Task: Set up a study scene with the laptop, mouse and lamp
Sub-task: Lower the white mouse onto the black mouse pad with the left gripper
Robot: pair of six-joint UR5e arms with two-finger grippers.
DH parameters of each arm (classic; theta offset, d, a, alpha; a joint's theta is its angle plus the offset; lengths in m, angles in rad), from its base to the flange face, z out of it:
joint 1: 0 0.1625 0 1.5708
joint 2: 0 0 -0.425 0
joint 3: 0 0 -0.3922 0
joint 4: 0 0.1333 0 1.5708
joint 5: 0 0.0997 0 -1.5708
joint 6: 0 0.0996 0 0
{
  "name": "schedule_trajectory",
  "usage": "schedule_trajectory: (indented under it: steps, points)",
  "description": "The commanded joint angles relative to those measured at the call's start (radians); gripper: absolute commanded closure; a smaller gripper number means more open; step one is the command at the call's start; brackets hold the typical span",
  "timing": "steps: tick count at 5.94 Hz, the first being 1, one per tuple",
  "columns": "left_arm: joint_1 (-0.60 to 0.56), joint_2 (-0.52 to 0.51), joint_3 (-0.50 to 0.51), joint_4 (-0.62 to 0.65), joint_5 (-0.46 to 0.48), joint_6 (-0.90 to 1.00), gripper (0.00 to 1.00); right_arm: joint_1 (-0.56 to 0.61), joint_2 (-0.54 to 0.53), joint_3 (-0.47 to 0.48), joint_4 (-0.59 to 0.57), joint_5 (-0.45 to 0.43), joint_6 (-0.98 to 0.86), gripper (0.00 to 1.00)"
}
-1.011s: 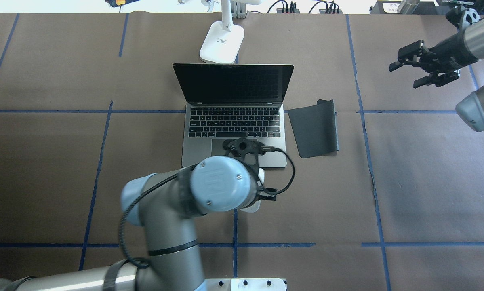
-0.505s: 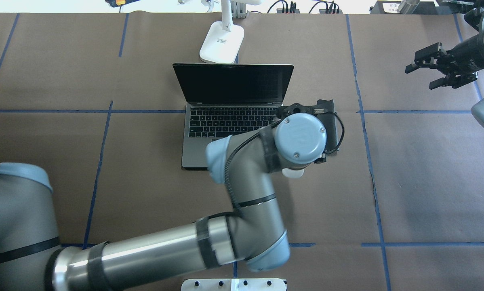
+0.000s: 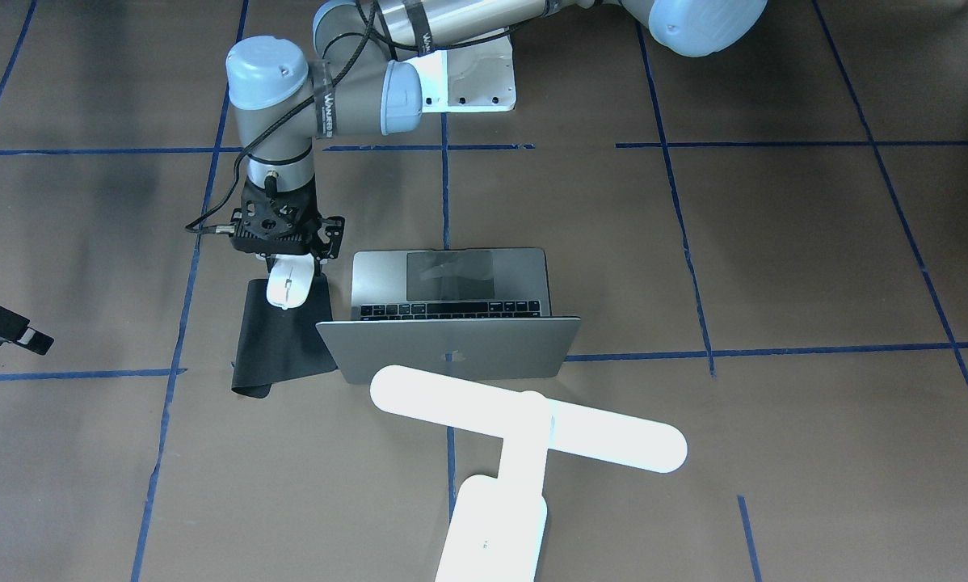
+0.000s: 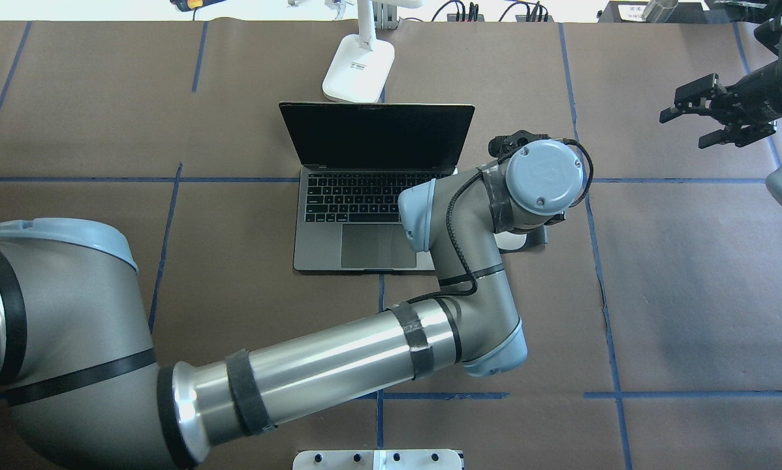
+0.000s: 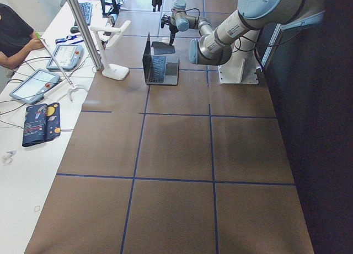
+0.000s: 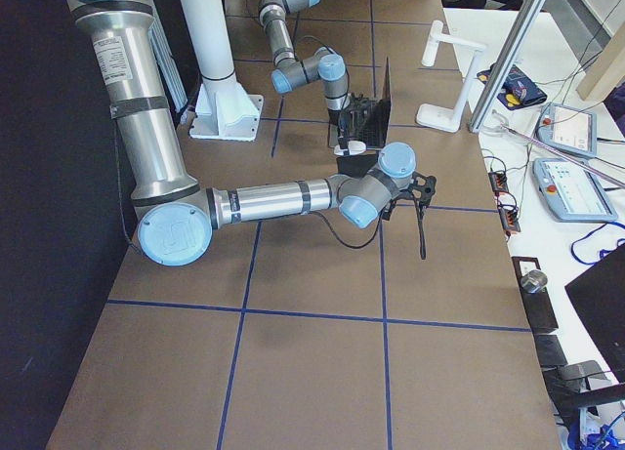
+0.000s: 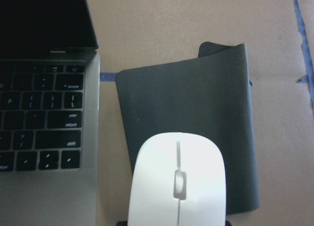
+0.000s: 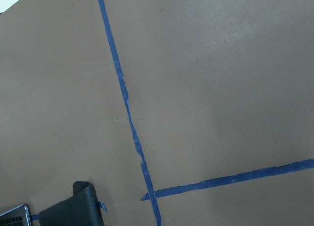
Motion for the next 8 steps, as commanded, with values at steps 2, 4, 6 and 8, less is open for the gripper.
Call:
schedule_trajectory:
  steps: [2, 4, 6, 8]
  points:
    - [-0.011, -0.065, 0.226, -0.214, 0.028, -0.069, 0.6, -0.004, -0.011, 0.004, 0.002, -0.009, 0.001, 0.0]
    - [-0.01, -0.082, 0.303, -0.272, 0.075, -0.116, 0.54, -0.005, -0.043, 0.027, 0.01, -0.003, 0.0, 0.0]
    - [-0.001, -0.096, 0.314, -0.274, 0.075, -0.125, 0.52, -0.016, -0.04, 0.022, 0.009, -0.005, 0.001, 0.0]
    - [-0.001, -0.104, 0.314, -0.274, 0.074, -0.128, 0.36, -0.017, -0.04, 0.024, 0.009, -0.003, 0.001, 0.0]
